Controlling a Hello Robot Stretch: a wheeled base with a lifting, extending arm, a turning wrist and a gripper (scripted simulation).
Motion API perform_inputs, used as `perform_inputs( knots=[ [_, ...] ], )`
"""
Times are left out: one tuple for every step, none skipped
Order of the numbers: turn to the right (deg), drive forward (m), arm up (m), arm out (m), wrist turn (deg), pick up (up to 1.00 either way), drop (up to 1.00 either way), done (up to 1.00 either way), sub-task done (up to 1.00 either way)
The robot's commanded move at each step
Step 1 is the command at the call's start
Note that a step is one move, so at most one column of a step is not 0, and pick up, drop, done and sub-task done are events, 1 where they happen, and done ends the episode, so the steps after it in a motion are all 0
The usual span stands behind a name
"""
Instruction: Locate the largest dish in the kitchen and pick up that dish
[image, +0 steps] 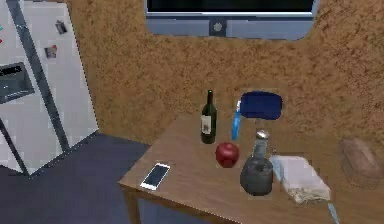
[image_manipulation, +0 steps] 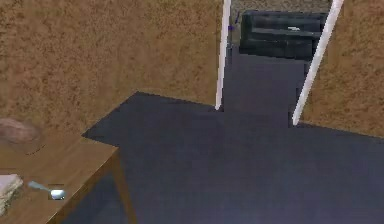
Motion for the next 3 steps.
perform_inputs(
  knots=[
    [-45.0,0.00,0.00,0.00,0.0,0.00,0.00,0.00,0.00],
    [-12.0,0.00,0.00,0.00,0.0,0.00,0.00,0.00,0.00],
    [0.0,0.00,0.50,0.00,0.0,0.00,0.00,0.00,0.00]
  ],
)
